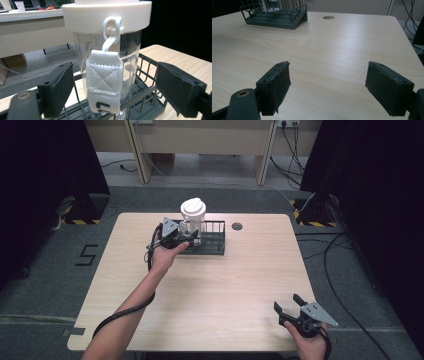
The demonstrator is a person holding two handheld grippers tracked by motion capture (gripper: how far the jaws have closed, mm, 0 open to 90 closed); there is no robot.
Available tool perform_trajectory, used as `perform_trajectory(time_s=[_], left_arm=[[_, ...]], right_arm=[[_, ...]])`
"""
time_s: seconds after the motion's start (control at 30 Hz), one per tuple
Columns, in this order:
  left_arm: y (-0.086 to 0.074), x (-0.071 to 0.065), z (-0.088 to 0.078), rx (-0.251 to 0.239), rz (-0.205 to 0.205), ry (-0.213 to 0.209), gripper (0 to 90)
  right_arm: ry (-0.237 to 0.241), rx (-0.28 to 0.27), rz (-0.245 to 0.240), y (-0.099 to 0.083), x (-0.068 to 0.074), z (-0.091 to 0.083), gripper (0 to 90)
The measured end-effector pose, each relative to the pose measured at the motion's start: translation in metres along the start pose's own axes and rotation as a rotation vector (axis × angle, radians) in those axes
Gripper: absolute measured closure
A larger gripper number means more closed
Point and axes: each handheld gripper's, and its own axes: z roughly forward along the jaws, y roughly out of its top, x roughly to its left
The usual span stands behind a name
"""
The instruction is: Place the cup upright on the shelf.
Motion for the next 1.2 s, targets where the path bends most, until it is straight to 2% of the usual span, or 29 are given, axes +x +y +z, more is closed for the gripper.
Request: perform_trajectory(time_s=[0.5,1.2], left_arm=[[-0.003,0.005,-0.027,-0.018,0.001,-0.012,15.6],[-0.018,0.005,-0.069,-0.033,-0.003,-0.020,16.1]], right_arm=[[-0.002,-0.001,0.001,0.000,0.000,0.000,20.3],[-0.003,0.003,0.000,0.000,0.001,0.000,20.4]])
